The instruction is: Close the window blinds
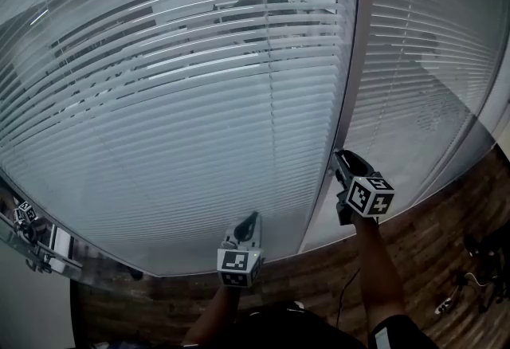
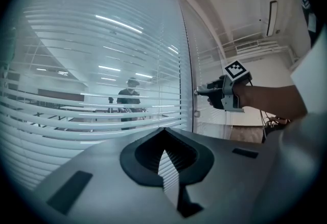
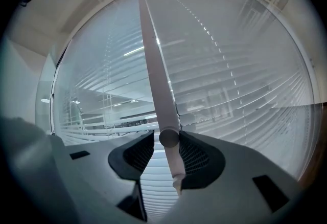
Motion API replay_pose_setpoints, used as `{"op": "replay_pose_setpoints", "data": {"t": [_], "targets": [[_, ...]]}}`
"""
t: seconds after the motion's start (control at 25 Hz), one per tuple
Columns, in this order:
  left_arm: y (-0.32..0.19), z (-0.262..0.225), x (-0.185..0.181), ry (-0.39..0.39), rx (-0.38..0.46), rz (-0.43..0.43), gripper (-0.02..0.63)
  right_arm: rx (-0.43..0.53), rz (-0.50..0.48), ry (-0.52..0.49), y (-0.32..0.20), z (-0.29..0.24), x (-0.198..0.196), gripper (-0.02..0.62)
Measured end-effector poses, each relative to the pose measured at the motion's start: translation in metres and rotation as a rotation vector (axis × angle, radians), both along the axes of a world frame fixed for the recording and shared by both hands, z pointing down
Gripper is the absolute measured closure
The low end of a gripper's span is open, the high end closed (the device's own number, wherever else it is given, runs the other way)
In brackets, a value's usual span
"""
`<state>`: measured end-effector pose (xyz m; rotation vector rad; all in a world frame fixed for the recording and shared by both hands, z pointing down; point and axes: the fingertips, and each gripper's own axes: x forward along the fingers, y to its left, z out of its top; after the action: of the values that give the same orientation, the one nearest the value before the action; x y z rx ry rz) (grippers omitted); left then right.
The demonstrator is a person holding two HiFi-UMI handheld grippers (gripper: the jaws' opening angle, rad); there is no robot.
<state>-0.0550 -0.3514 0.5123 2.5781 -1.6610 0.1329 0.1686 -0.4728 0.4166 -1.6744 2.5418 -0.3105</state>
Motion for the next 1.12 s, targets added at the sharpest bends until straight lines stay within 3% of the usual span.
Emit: {"op": "replay_pose_setpoints", "data": {"t": [0.44,0.6,0.84,1.12], "targets": [[0.001,-0.001,-0.002,0.018,0.008,-0.009,0.611,-0.004,0.007,0.036,-0.003,0.002,0.003,0.471],[0.000,-0.001,-0.004,0.022,0.009,-0.012,0.611,0.015,0.025,0.113,-0.003,0.002,0.002,0.472],[0.001,0.000,-0.001,0.015,0.011,-0.002,0.611,0.062,0.044,0.344,-0.002,0.003,0.000,0.472],[0.002,0.003,-0.001,0.021,-0.005,0.002,0.611,0.171,0.085,0.792,0.004,-0.005,-0.015,0.472]]}}
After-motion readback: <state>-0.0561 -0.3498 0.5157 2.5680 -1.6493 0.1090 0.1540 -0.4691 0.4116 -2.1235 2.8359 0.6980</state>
